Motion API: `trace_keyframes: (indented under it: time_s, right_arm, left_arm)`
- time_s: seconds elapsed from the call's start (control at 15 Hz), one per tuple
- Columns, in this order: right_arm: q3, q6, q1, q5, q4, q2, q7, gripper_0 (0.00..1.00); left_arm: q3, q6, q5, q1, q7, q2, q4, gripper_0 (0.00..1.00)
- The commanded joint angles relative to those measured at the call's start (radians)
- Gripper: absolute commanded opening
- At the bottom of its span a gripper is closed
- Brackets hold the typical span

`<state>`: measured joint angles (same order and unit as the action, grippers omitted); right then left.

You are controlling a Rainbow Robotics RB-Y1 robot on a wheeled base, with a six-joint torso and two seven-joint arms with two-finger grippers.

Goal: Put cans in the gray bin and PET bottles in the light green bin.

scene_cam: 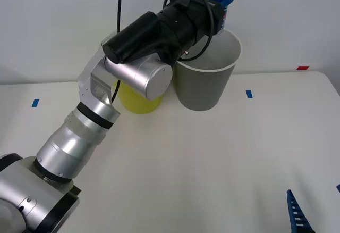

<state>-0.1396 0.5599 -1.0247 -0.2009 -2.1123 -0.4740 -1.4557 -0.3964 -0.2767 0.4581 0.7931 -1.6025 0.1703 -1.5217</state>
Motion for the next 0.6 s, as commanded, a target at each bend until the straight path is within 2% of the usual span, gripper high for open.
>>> trace_keyframes:
  time_s: [0.07,0.33,0.53,0.6]
  right_arm:
    - [0.000,0.000,0.000,0.000,0.000,0.000,0.000,1.00]
    - [0.000,0.000,0.000,0.000,0.000,0.000,0.000,1.00]
    - [0.000,0.000,0.000,0.000,0.000,0.000,0.000,1.00]
    - [0.000,0.000,0.000,0.000,0.000,0.000,0.000,1.00]
  left_arm:
    - [-0.010,0.024,-0.009,0.000,-0.002,-0.006,0.017,0.00]
    - [-0.013,0.027,-0.013,-0.002,0.013,-0.012,0.025,0.00]
    - [-0.042,0.113,-0.012,0.000,0.021,-0.011,0.078,0.00]
    - [-0.042,0.113,-0.009,0.000,0.023,-0.009,0.080,0.10]
